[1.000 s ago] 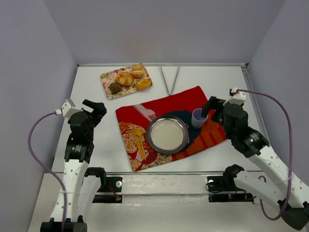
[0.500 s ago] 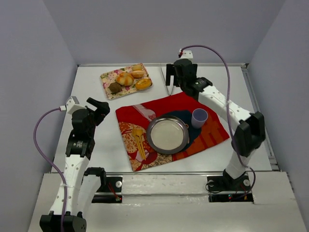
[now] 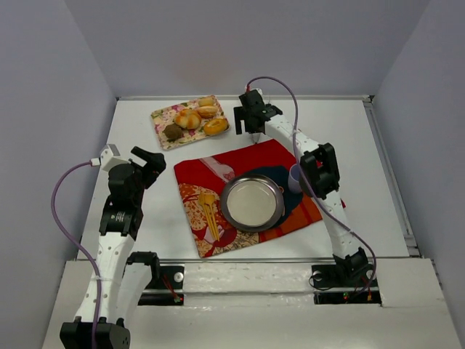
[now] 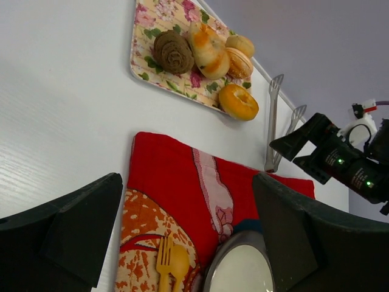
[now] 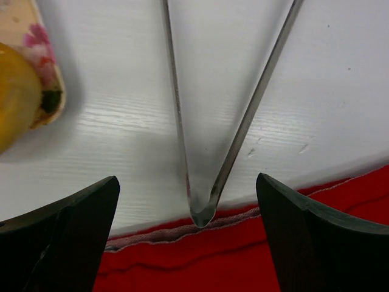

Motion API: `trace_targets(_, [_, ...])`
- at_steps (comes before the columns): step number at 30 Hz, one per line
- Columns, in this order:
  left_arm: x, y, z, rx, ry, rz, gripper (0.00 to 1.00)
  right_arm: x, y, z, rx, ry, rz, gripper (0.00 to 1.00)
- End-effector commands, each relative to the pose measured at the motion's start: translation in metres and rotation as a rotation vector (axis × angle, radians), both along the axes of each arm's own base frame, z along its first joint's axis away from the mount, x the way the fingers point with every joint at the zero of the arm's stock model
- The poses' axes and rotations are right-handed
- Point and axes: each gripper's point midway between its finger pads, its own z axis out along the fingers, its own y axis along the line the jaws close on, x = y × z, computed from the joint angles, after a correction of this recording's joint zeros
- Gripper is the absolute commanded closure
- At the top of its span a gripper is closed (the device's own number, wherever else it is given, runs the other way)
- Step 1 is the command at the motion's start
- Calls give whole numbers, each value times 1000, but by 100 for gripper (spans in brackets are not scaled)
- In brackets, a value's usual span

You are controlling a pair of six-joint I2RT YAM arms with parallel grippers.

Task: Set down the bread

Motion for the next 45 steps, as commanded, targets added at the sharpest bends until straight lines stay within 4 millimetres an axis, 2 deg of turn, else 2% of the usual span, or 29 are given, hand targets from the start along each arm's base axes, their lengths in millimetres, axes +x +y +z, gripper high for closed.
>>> trace_targets(1, [5, -1, 6, 22, -33, -15, 1, 8, -16, 5, -30, 7, -32, 0])
trace_targets(3, [5, -1, 5, 23, -31, -14, 1, 9, -16, -3, -37, 12, -40, 0])
trace_targets(7, [5, 0, 3, 23, -25, -9, 1, 18, -18, -29, -20, 48, -37, 0])
trace_targets(8, [5, 0, 3, 23, -25, -9, 1, 19, -17, -25, -15, 38, -38, 0])
trace_targets(9, [4, 1, 3, 25, -25, -3, 1, 20, -17, -37, -24, 51, -43, 0])
trace_targets(11, [4, 3, 1, 27, -20, 9, 1, 26, -19, -42, -10, 52, -44, 0])
trace_targets(12, [3, 7, 1, 27, -17, 36, 1, 27, -18, -53, -7, 63, -51, 0])
trace_targets(17, [-6, 23, 2, 23, -22, 128, 1, 41, -29, -71, 42, 67, -101, 0])
trace_targets(18, [-7, 24, 6, 22, -36, 135, 1, 46, -35, -71, 60, 65, -115, 0])
trace_targets(20, [-10, 25, 11, 22, -56, 141, 1, 48, -31, -73, 101, 76, -99, 0])
trace_targets(21, [-11, 25, 12, 20, -63, 145, 1, 52, -36, -71, 113, 68, -104, 0])
trace_targets(24, [-13, 29, 12, 19, -70, 164, 1, 64, -30, -62, 141, 33, -51, 0])
trace_targets(25, [-14, 29, 13, 19, -73, 167, 1, 63, -26, -68, 148, 46, -24, 0])
trace_targets(38, [-17, 34, 14, 25, -76, 195, 1, 63, -22, -71, 177, 68, 16, 6])
trace_targets(42, [-18, 35, 15, 22, -81, 198, 1, 59, -27, -76, 150, 86, 4, 16])
trace_targets(44, [-19, 35, 15, 23, -81, 201, 1, 56, -34, -79, 125, 99, -19, 28])
trace_targets(45, [-19, 35, 15, 23, -81, 202, 1, 55, -36, -81, 116, 104, -26, 31])
